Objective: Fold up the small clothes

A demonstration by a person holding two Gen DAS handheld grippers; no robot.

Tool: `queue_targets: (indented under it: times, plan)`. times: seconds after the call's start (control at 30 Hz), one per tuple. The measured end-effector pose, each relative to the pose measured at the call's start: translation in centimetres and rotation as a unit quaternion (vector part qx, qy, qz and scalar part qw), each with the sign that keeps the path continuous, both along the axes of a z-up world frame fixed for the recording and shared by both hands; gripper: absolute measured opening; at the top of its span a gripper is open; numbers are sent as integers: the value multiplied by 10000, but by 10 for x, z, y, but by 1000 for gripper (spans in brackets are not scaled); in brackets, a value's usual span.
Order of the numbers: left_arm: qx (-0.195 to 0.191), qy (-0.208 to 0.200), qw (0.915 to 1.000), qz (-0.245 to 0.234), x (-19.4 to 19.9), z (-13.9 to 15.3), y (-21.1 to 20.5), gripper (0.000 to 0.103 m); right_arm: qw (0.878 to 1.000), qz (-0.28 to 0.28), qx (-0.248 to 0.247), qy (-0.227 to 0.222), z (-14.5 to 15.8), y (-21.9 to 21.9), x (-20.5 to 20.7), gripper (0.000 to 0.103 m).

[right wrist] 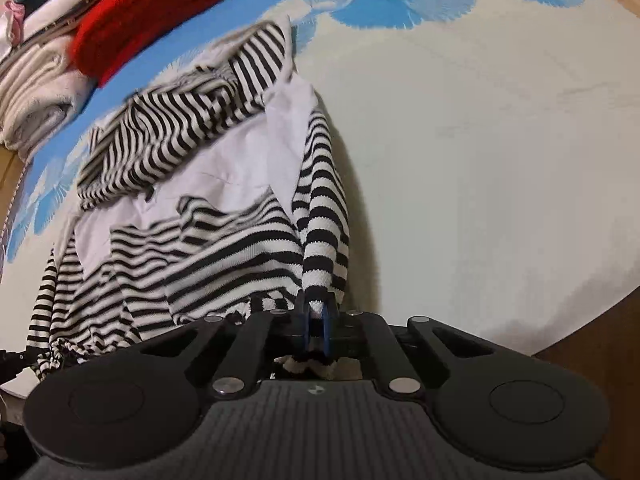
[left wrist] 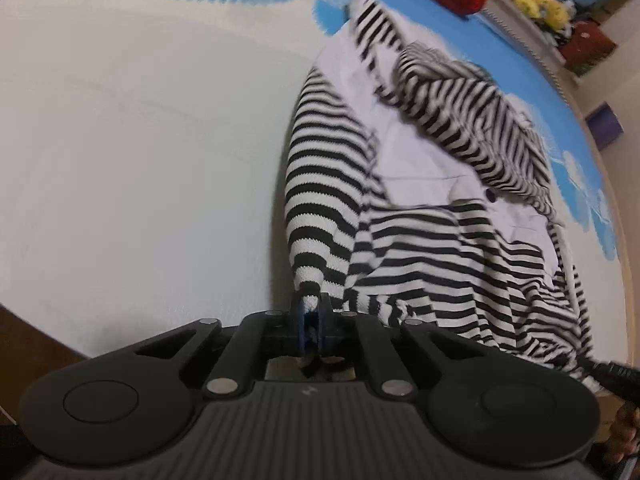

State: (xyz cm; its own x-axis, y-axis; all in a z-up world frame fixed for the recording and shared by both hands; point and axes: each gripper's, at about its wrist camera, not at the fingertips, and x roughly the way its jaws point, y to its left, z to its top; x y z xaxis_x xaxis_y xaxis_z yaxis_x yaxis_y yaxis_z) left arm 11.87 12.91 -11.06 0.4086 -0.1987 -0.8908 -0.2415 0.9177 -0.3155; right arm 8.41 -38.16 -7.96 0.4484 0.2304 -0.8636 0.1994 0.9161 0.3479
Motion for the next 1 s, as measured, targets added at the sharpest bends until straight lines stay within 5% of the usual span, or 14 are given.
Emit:
queue_targets:
  times: [0.1,0.37,0.5,0.6,0.8,1.0]
  plan:
    - [-339,206,9990,220,5,-11,6,28,9998,-35,-100,166,-7,6,5,15]
    - [-387,283,9979,447,8,-17,9,41,9991,41,-171,375,-18,17,14,39]
    - [-561,114,9964,624,8,-14,12,45,9993,16,-141,358,-18,15,14,39]
    - [-715,63,9953,652,9,-13,11,63,9994,-10,-125,317,-17,15,15,39]
    - [-319,297,9983,381,12,-22,-1,62,9993,48,-118,344,-19,17,16,42]
    - [-94,383,9992,95,12,-27,-10,50,9989,165,-183,401,-22,20,17,42]
